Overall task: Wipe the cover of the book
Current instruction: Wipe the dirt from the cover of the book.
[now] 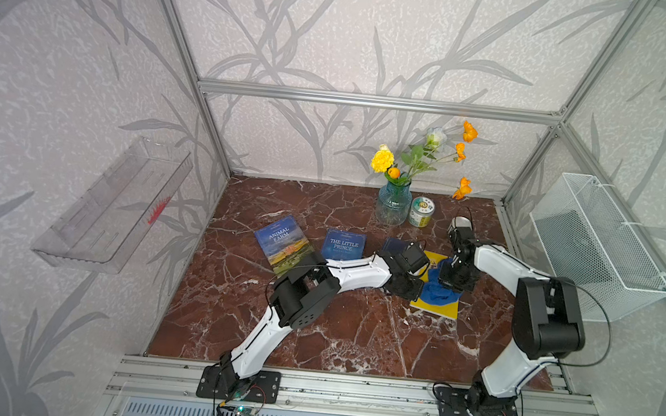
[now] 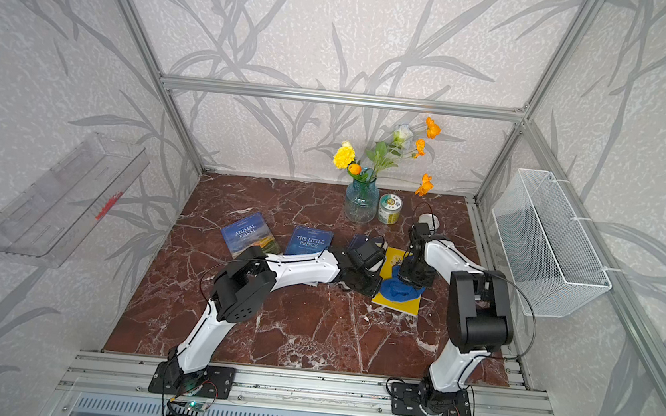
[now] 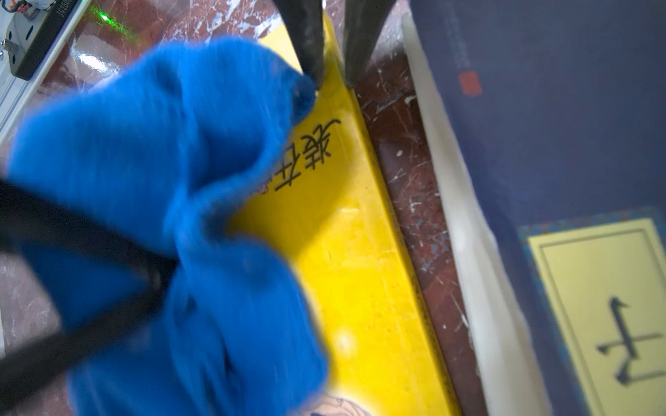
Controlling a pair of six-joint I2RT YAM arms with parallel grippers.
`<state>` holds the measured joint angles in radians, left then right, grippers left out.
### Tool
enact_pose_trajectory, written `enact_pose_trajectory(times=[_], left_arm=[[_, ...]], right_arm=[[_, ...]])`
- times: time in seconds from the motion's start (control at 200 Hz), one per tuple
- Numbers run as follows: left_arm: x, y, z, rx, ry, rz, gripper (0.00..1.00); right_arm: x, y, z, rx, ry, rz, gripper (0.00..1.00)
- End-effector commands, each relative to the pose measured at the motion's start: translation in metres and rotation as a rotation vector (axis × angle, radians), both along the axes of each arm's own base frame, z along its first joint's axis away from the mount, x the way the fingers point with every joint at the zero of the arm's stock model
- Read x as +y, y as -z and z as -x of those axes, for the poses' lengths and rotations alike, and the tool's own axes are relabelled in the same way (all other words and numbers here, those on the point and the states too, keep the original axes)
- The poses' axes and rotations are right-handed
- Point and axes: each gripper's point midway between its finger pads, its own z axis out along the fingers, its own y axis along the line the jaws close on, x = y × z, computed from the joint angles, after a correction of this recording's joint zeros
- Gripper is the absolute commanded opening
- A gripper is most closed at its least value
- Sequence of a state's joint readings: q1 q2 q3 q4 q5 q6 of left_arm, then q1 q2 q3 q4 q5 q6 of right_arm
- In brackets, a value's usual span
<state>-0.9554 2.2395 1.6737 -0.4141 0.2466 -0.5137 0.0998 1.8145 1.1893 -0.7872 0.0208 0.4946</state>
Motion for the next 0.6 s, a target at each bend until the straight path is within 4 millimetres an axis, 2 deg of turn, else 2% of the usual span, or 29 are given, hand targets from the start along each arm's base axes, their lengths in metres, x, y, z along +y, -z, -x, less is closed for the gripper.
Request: enact_pose_trajectory(times=[0.0, 0.095, 0.175, 0.255, 0.455, 0.53, 0.595], left_arm=[[0.035, 0.046, 0.029, 0.106, 0.014, -0.178, 0.13], [0.035, 0.046, 0.030, 0.106, 0.015, -0.179, 0.13], [0.035, 0.045, 0.029, 0.105, 0.015, -0.178, 0.13], [0.035, 0.044, 0.030, 0.104, 0.017, -0.177, 0.13], [0.035, 0.042, 0.030, 0.103, 0.017, -0.174, 0.13], [0.034, 0.041, 0.031, 0.103, 0.018, -0.172, 0.13], [0.034, 0.042, 0.031, 0.107, 0.018, -0.170, 0.13]], right_arm=[[-0.016, 0.027, -0.009, 0.107, -0.014, 0.073, 0.08], [-0.018, 0.029, -0.018, 0.113, -0.017, 0.088, 0.08], [-0.013, 0.031, -0.009, 0.116, -0.022, 0.072, 0.08], [-0.007, 0.031, 0.011, 0.113, -0.042, 0.077, 0.08], [0.010, 0.038, 0.080, 0.116, -0.044, 0.030, 0.08], [0.013, 0.036, 0.093, 0.087, -0.023, -0.009, 0.08], [0.010, 0.034, 0.092, 0.067, -0.020, 0.002, 0.08]])
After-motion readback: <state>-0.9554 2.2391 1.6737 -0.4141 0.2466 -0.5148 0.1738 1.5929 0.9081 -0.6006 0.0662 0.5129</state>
